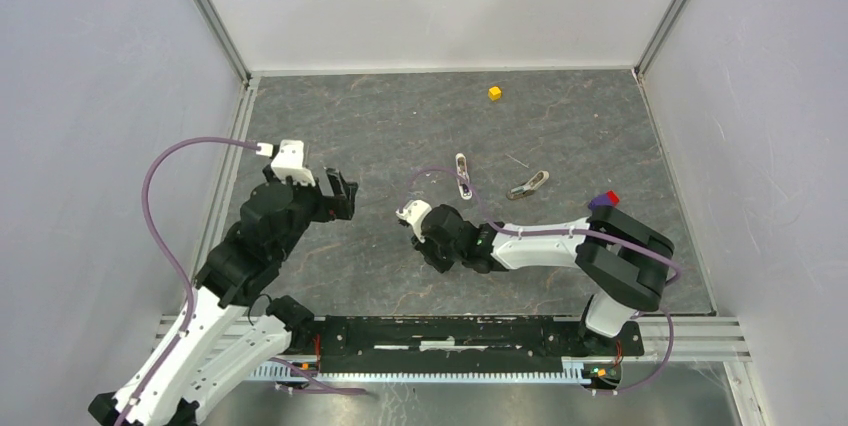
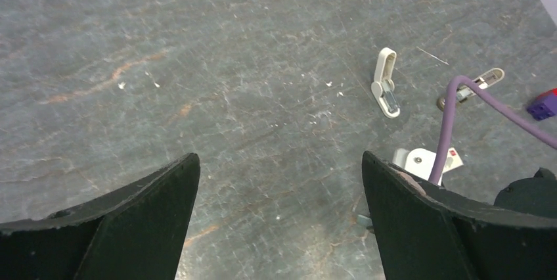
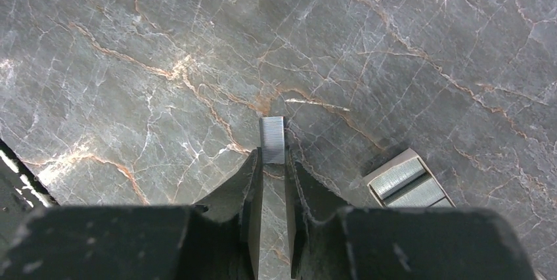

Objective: Load the staples into the stapler

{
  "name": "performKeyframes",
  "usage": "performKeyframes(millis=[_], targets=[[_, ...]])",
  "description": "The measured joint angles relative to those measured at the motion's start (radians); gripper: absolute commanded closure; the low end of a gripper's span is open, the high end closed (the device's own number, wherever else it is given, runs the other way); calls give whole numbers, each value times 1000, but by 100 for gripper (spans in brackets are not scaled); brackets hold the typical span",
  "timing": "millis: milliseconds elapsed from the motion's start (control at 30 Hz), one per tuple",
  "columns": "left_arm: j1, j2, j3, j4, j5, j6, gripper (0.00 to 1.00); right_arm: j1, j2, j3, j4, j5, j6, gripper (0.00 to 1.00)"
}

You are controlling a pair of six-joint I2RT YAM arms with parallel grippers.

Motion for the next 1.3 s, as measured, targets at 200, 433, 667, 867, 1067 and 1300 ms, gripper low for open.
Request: performKeyframes(millis=[200,433,667,867,1067,1300], targets=[[176,90,36,-19,268,-80,10,-30,-48,-47,23,-50,12,80],[350,156,-78,137,739,-240,19,-225,-224,-148,151,-238,114,80],[359,238,-266,464,1025,-440,33,-326,-299,-216,401,-445,316,80],[325,273,-401,776,1098,-621,31,-343,-309,-305,664,-554,537,79],[257,273,-419,930,1094,-670,34,-346,-309,-345,892,-599,715,79],[177,276,-422,1018,1066,-673,41,-346,-309,-363,1076,-620,852,80]])
